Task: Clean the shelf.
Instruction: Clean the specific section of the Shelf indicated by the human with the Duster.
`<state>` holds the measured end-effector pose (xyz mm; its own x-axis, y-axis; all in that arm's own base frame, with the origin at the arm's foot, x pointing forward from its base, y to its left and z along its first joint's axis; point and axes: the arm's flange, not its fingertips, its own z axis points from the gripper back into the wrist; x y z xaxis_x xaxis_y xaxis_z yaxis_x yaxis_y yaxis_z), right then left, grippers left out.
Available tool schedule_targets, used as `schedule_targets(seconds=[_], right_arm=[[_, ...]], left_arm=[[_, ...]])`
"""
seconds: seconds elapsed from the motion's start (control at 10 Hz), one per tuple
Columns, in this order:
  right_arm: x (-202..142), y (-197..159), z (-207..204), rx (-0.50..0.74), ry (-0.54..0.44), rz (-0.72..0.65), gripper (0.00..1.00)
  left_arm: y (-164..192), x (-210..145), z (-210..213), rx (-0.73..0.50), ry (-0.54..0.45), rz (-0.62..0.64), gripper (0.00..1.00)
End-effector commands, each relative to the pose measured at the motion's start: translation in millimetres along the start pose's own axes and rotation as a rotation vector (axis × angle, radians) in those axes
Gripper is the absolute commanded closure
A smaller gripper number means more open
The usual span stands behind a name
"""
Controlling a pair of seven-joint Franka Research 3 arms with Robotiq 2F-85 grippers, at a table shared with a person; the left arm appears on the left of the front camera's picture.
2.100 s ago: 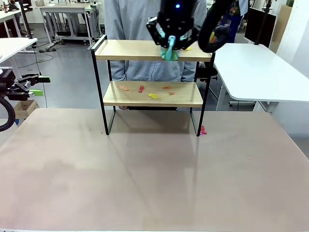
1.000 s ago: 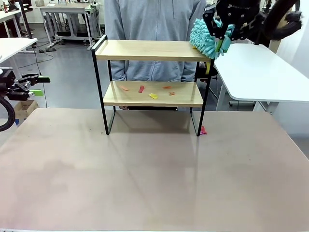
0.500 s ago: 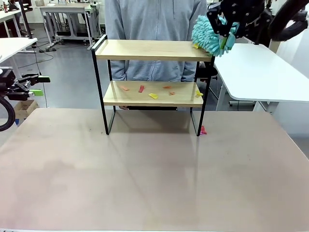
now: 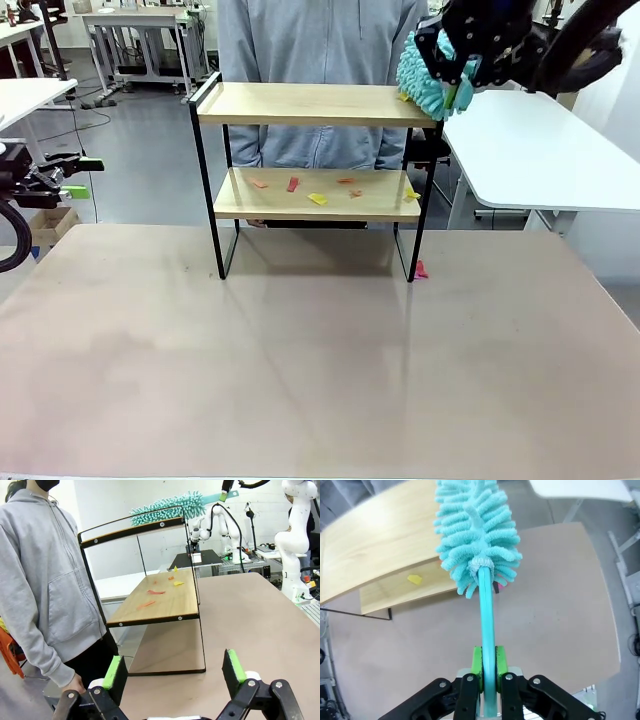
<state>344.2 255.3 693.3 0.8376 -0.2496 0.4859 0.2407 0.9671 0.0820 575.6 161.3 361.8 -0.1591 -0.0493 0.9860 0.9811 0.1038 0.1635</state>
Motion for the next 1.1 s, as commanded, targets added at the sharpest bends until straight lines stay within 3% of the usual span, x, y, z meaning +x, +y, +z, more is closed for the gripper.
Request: schedule_targets(seconds=[0.0,0.2,0.7,1.0], right_arm=[[5.9,-38.6,31.5,0.054,-0.032,0.027,0.87],[12.2,-66.0,47.5,0.025,-0.039,0.056,0.87],[16.3,-103.7,80.1,0.369,0.11,0.392,0.87],[-3.3,-112.1,84.3,0.538,0.204,0.645,0.87]], left_arm=[[-1.7,2.5,-2.5,0.002,0.005,-0.006,0.0],[-1.7,2.5,-2.5,0.002,0.005,-0.006,0.0],[-1.7,2.5,-2.5,0.002,0.005,-0.006,0.0],[-1.7,2.5,-2.5,0.002,0.005,-0.006,0.0]])
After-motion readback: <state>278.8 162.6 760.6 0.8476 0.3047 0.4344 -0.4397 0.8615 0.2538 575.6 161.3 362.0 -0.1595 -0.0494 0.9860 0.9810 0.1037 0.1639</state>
